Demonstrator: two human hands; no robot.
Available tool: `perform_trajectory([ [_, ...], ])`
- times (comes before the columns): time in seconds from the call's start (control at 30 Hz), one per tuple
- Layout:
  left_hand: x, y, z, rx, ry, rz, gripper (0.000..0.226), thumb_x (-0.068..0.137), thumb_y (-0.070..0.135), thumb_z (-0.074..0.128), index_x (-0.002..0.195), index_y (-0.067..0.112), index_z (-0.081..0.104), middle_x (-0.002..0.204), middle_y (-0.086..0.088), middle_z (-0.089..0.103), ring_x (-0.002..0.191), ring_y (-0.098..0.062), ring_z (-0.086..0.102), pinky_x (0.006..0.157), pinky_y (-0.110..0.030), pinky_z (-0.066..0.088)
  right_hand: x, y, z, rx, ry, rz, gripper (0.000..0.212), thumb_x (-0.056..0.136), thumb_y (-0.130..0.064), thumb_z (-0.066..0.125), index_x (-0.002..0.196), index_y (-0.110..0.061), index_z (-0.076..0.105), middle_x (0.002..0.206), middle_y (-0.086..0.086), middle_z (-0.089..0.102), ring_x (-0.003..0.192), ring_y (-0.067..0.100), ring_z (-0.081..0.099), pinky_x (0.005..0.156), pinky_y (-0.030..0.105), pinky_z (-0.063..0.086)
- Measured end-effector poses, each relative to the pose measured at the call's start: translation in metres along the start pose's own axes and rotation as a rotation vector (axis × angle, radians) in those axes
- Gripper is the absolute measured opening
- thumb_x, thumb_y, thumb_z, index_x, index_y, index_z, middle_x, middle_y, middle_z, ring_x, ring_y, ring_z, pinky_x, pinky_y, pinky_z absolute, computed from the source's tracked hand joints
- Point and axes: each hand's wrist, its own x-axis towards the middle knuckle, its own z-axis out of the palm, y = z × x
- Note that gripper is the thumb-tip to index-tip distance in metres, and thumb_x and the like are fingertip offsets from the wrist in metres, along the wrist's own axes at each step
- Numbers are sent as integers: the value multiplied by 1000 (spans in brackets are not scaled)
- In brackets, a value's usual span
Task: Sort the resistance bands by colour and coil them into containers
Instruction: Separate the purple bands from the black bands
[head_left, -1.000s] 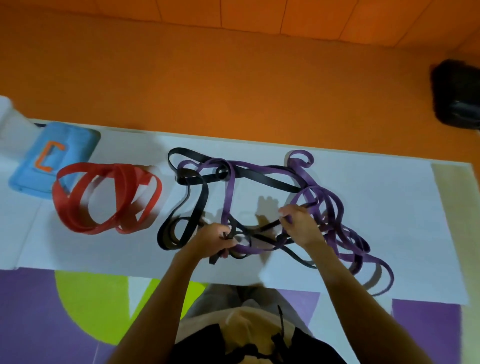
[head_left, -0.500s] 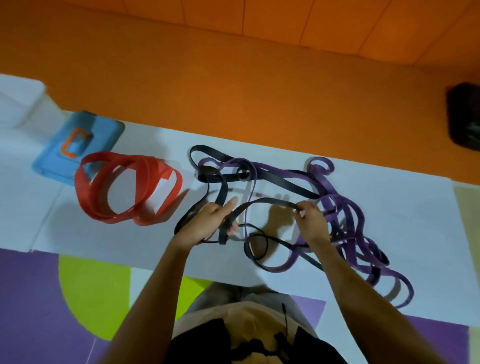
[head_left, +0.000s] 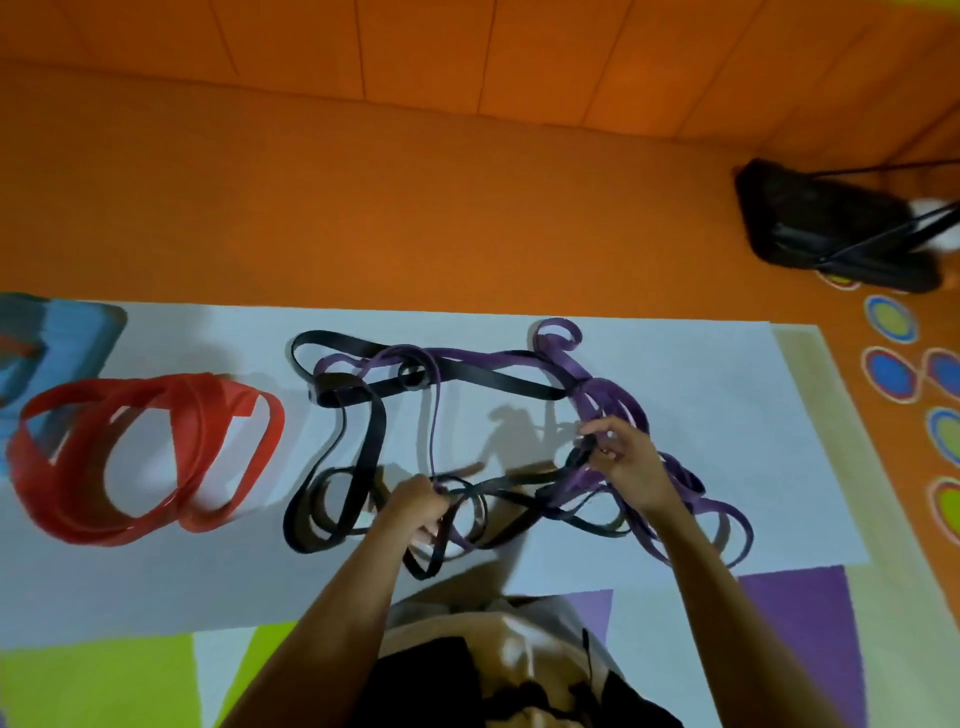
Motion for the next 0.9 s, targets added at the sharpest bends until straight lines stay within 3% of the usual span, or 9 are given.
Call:
perform_trajectory([
  [0.07, 6, 0, 7, -46, 72, 18, 30, 101, 22, 70, 120, 0, 63, 94, -15, 75, 72, -23, 78, 63, -36, 67, -11, 9, -3, 7, 10, 24, 30, 87, 28, 59, 107, 7, 68, 104, 16, 74, 97, 30, 73, 82, 32, 62],
  [0.13, 9, 1, 6, -19, 123, 39, 24, 102, 15, 65, 122, 2, 63, 107, -17, 74, 88, -28, 77, 77, -41, 67, -19, 21, -4, 63, 36, 55, 26, 93, 27, 51, 104, 10, 67, 101, 28, 71, 95, 45, 71, 85, 49, 63],
  [0.27, 14, 8, -12, -128, 212, 42, 24, 101, 20, 62, 106, -3, 64, 100, -21, 75, 89, -36, 77, 83, -45, 66, -25, 43, -3, 124, 186, 164, 26, 98, 23, 44, 108, 12, 66, 116, 34, 66, 105, 57, 64, 90, 68, 55],
  [0.43, 22, 16, -38, -361, 318, 41, 27, 101, 23, 62, 105, -4, 62, 97, -19, 78, 88, -36, 78, 90, -51, 63, -28, 62, 12, 237, 193, 276, 29, 100, 17, 53, 123, 2, 61, 126, 29, 63, 103, 35, 69, 83, 38, 61],
  [0.57, 22, 12, -39, -508, 440, 86, 29, 102, 27, 61, 105, -2, 63, 95, -22, 78, 86, -39, 78, 90, -55, 62, -24, 67, 25, 313, 81, 395, 22, 103, 9, 56, 124, 5, 62, 121, 35, 67, 101, 38, 71, 80, 38, 59],
  [0.7, 11, 8, -27, -319, 611, 136, 67, 100, 42, 70, 142, -2, 42, 134, -23, 66, 116, -44, 69, 96, -51, 58, -23, 59, 37, 316, -15, 305, 24, 106, 0, 58, 128, 5, 67, 122, 29, 72, 118, 46, 69, 100, 53, 59],
  [0.77, 6, 15, -20, -215, 684, 271, 52, 102, 38, 68, 135, 4, 47, 132, -18, 67, 118, -41, 68, 86, -41, 54, -23, 51, 44, 349, -97, 265, 27, 107, -7, 58, 132, -3, 70, 125, 19, 74, 117, 40, 70, 99, 51, 60],
  [0.83, 7, 30, -9, -104, 602, 400, 24, 104, 31, 63, 112, 11, 53, 104, -9, 70, 103, -36, 71, 68, -29, 47, -23, 43, 51, 377, -217, 263, 30, 107, -13, 61, 135, -16, 72, 123, 2, 77, 116, 29, 72, 92, 37, 61],
  [0.9, 12, 48, 9, -29, 374, 424, 19, 106, 30, 61, 106, 11, 58, 98, -5, 69, 100, -33, 69, 71, -33, 48, -23, 38, 58, 341, -346, 217, 35, 107, -13, 62, 141, -16, 68, 134, -4, 73, 127, 22, 69, 101, 34, 58],
])
